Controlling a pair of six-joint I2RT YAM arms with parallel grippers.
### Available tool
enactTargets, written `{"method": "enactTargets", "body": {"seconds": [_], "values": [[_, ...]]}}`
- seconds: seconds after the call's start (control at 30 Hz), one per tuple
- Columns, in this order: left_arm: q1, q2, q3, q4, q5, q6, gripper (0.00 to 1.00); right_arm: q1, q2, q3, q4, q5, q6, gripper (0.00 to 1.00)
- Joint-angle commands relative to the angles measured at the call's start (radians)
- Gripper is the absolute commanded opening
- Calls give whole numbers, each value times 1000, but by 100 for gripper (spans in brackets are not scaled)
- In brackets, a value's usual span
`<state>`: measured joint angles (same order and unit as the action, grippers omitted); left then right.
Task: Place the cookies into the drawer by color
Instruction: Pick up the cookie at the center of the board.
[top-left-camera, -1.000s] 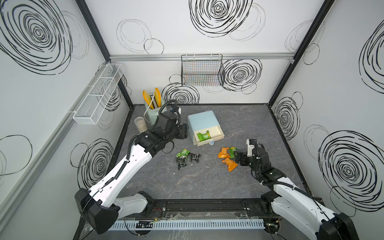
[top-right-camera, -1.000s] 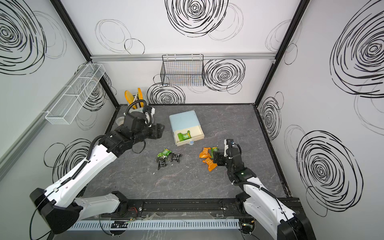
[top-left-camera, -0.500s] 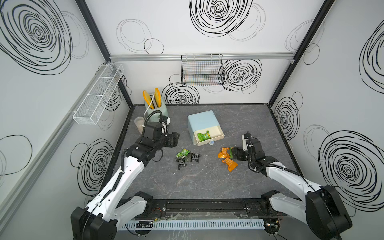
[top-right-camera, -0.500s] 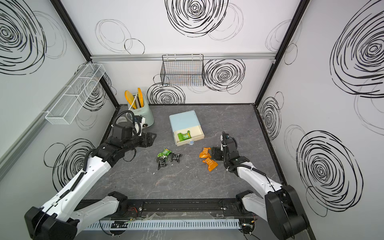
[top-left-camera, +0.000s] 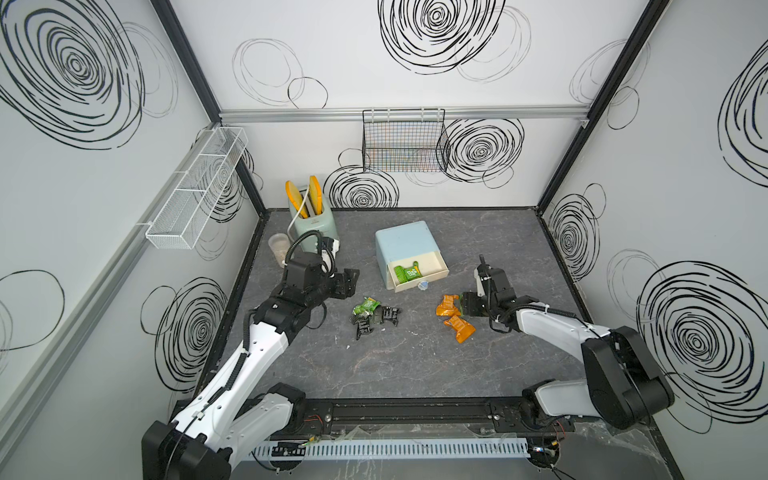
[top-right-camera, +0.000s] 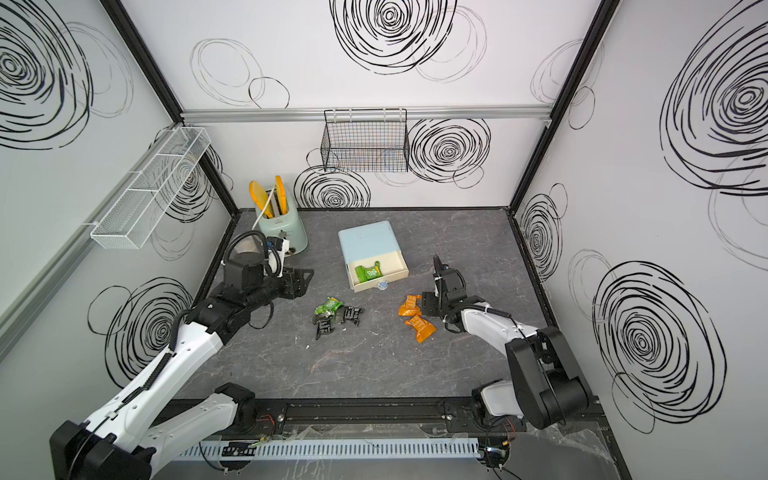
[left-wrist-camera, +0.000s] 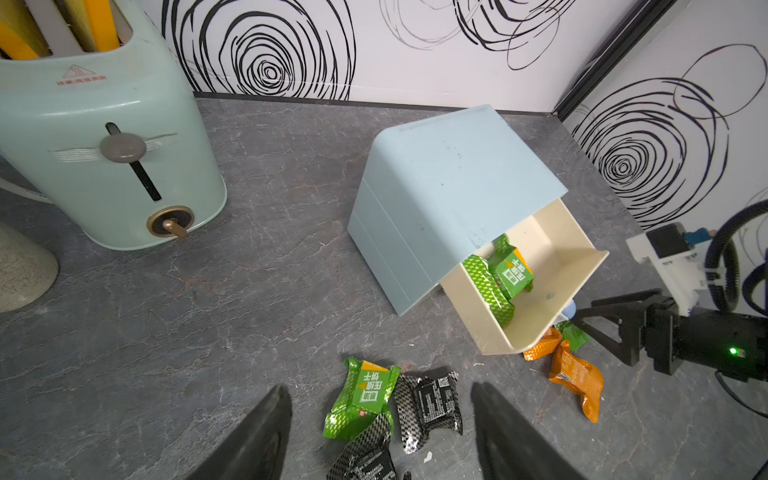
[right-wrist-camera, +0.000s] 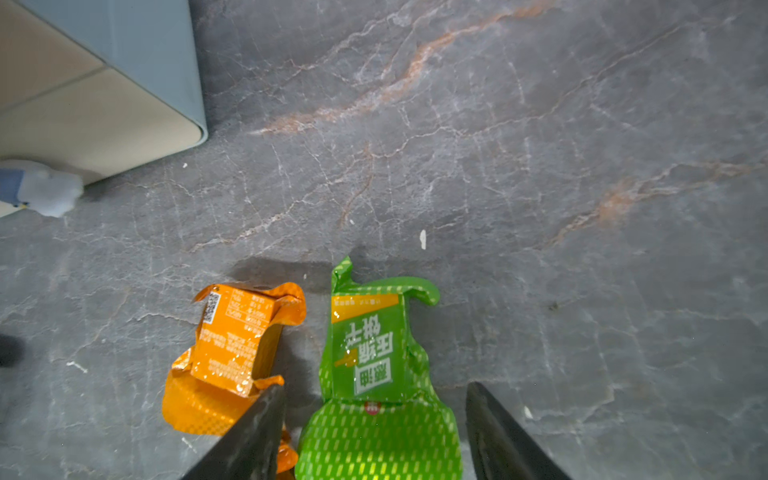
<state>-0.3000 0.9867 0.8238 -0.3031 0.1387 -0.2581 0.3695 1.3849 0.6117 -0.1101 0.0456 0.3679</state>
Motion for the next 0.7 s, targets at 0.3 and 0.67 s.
{"method": "enactTargets", "body": {"seconds": [0.3, 0.67], "values": [[69, 3, -21, 70, 94, 5, 73, 0, 100, 63, -10, 26, 16, 64], [93, 3, -32, 75, 125, 0, 73, 21, 168, 94, -11, 78, 28, 61]]}}
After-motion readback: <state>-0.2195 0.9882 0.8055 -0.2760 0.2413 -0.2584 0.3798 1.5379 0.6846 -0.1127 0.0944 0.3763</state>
